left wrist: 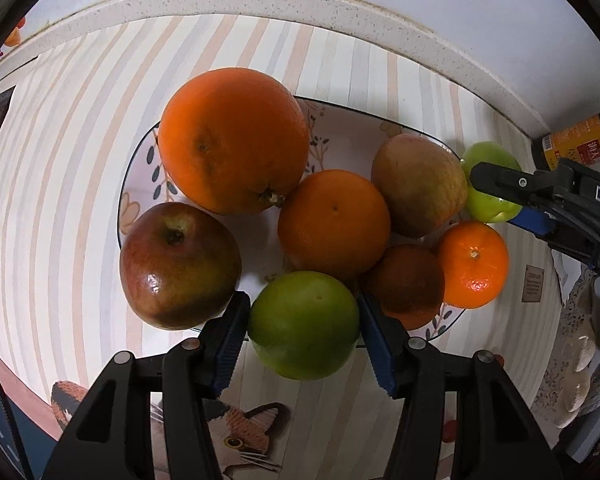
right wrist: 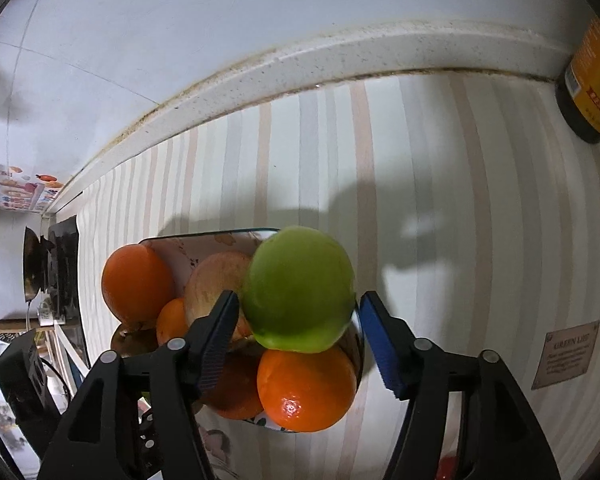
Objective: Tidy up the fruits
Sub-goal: 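Carry both green apples onto the deer plate and open both tools, then lift both tools away from the plate toward the cherry tomatoes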
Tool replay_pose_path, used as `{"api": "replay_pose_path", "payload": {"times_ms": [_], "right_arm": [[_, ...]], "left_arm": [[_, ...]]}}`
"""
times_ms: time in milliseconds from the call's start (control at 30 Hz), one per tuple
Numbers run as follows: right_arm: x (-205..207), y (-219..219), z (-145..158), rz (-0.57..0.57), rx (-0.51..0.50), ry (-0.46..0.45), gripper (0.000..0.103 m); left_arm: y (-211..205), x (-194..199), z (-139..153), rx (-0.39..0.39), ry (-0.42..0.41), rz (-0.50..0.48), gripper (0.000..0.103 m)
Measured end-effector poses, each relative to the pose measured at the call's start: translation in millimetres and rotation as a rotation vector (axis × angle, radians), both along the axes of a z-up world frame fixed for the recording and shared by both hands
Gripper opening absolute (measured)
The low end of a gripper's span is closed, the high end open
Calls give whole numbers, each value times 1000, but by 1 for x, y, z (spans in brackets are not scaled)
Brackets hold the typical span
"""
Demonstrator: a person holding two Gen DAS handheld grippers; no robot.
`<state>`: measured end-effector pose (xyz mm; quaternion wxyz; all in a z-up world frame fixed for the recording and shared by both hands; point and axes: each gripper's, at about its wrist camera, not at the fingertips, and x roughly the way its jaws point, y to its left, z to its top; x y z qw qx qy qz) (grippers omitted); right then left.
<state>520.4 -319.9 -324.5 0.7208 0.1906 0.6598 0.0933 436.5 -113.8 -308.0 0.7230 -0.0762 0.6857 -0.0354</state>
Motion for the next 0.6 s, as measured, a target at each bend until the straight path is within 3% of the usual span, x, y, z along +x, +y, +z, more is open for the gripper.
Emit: {"api": "replay_pose_path", "payload": {"times_ms": [200, 267, 333, 433, 600], "right_arm": [[-9, -4, 4, -19, 10, 1, 80], [-11, -3, 10, -21, 1, -9, 83], [-17, -3, 20, -19, -24, -31, 95], [-31, 5, 39, 16, -145, -90, 95], [-68, 21, 65, 50, -233, -152, 95]], "left_arm": [[3, 0, 20, -24, -34, 29, 57], [3, 0, 31, -39, -54, 27, 75], [3, 0, 40, -35, -73, 21, 87], [4, -2, 55, 13, -116, -7, 87], [17, -10, 67, 68, -147, -19, 88]]}}
